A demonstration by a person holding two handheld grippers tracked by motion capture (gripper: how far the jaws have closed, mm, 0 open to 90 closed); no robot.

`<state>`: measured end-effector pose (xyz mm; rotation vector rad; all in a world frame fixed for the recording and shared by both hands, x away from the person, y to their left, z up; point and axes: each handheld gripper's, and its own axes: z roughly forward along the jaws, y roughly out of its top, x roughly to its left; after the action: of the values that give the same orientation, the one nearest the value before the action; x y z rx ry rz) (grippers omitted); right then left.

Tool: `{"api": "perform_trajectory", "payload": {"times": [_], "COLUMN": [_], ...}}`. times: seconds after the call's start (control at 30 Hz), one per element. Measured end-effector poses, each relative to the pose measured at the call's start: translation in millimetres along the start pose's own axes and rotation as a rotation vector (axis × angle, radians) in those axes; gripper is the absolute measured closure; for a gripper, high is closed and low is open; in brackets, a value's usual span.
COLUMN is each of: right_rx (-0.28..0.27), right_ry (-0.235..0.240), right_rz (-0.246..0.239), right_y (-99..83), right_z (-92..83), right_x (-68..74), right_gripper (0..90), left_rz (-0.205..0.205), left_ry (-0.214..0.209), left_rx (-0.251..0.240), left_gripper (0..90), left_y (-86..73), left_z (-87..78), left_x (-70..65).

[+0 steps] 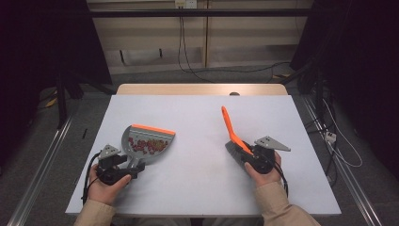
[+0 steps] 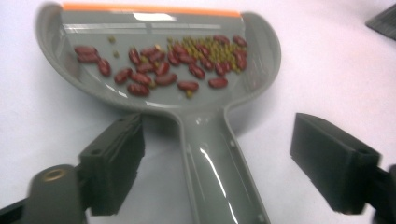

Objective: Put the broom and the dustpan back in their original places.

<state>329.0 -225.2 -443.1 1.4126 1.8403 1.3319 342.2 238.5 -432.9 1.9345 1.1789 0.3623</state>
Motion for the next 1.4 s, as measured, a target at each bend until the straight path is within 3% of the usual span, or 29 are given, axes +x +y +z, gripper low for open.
{"api": "perform_trajectory", "payload": {"times": [0.37,0.67,0.83,0.97,1.03,1.1,1.2,1.4], "right_rx": [0.025,0.065,0.083,0.101,0.099,0.093,0.083,0.096], "right_ry": [-0.061,-0.079,-0.068,-0.069,-0.072,-0.100,-0.061,-0.022], "right_rz": [0.027,0.019,0.038,0.036,0.024,0.010,0.028,-0.027], "right_y": [-6.6,-10.7,-14.7,-16.5,-16.6,-16.4,-17.4,-16.5], "right_z": [-11.4,-16.5,-20.9,-23.8,-24.9,-26.2,-28.5,-30.5], "right_x": [-17.7,-22.1,-25.6,-24.7,-25.8,-29.7,-36.3,-33.4], "right_gripper": [65.1,57.9,53.3,43.8,33.6,28.9,29.8,26.3], "left_rz": [0.031,0.050,0.054,0.058,0.066,0.069,0.071,0.082], "left_ry": [0.006,0.005,-0.011,-0.026,-0.041,-0.075,-0.103,-0.122], "left_rx": [-0.038,-0.048,-0.054,-0.064,-0.073,-0.080,-0.096,-0.134], "left_gripper": [16.7,17.3,16.5,15.2,13.5,11.9,10.7,8.9], "left_y": [7.7,11.5,12.8,13.9,14.0,14.6,15.4,15.4], "left_z": [-3.6,-3.4,-2.6,-1.7,-1.5,-1.6,-1.8,-6.4], "left_x": [-2.2,-4.1,-4.8,-5.1,-5.3,-5.1,-6.1,-4.6]}}
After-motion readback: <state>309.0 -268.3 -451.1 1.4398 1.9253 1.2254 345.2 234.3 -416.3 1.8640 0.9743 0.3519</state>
